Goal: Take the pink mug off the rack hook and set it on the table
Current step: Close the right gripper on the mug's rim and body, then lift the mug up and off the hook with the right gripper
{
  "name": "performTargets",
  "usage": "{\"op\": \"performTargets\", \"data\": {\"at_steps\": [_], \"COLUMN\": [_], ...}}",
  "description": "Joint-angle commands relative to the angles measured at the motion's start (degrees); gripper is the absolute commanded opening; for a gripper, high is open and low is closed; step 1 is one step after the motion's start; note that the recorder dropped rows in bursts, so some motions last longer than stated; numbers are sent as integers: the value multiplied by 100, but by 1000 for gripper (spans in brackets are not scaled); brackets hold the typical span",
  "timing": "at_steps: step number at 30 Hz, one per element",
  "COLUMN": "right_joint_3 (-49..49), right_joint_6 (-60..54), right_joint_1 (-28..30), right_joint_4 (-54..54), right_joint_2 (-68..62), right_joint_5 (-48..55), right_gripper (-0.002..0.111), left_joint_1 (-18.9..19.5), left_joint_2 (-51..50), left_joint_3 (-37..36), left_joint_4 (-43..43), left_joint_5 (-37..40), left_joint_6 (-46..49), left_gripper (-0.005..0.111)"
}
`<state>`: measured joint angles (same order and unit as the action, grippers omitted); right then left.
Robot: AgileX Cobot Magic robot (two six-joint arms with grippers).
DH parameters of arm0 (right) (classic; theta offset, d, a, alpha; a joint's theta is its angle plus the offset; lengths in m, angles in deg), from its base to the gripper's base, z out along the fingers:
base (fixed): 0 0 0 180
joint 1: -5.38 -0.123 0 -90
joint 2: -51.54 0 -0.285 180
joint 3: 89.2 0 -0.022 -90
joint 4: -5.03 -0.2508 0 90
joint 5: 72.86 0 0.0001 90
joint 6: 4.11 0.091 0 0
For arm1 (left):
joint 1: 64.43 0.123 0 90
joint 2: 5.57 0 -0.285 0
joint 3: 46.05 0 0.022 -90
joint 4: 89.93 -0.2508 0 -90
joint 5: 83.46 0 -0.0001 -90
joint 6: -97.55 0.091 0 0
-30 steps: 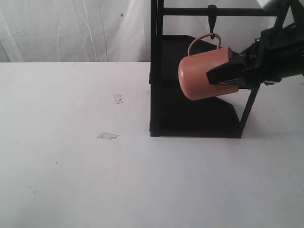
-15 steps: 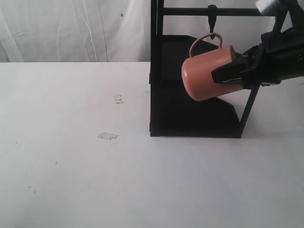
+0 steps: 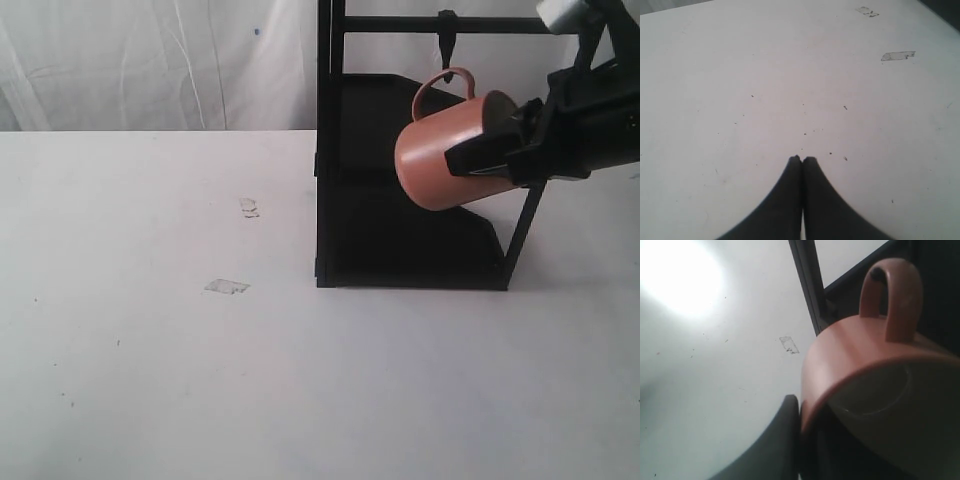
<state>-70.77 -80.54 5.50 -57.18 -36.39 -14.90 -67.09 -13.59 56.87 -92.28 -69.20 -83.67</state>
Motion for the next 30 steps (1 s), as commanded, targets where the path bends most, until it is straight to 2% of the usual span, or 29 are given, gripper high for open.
{"op": "performTargets", "data": {"at_steps": [1, 19, 30], "right_joint_3": [21, 14, 14], "right_joint_6": [-83, -251, -323], "right_joint_1": [38, 38, 38], "right_joint_4": [-33, -448, -527], "right_joint_2": [5, 18, 741], "right_joint_5": [123, 346, 411], "right_gripper": [0, 0, 0], "left_joint_1": [21, 21, 21], "left_joint_2": [23, 23, 23], "left_joint_3": [-14, -14, -14], "left_joint_4": [66, 66, 66], "left_joint_5": [-13, -13, -13], "left_joint_6": [0, 0, 0], "left_gripper": [1, 1, 1]}}
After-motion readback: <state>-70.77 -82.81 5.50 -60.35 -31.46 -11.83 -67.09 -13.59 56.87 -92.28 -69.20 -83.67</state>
